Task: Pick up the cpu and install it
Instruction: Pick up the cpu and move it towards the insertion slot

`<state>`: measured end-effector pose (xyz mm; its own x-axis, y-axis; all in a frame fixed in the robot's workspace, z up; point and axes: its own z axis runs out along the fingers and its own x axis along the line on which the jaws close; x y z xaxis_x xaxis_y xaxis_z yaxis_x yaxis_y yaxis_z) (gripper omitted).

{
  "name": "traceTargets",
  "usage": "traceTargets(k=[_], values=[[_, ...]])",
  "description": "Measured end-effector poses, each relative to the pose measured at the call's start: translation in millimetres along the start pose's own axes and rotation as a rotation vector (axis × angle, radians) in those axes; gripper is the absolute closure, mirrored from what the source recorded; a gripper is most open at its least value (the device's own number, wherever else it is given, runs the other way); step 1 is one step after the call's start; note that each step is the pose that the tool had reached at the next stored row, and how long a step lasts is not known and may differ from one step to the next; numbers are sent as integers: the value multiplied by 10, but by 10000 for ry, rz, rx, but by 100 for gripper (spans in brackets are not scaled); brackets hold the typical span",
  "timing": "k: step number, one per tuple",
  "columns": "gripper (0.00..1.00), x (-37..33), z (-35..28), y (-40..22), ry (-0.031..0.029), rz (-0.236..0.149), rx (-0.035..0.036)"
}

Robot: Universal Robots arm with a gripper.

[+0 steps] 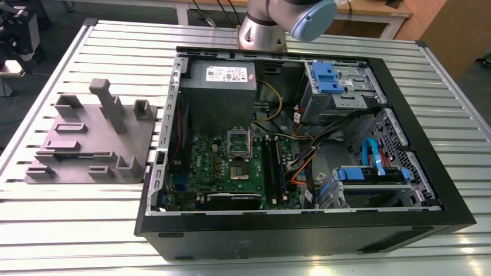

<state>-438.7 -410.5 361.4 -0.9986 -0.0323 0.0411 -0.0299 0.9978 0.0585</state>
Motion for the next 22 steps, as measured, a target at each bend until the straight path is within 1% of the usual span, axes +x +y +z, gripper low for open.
traceTargets(k=[7,13,22], values=[[53,0,-5,0,0,0,0],[53,2,-60,3,-1,0,0],[53,-6,-65,4,1,0,1]])
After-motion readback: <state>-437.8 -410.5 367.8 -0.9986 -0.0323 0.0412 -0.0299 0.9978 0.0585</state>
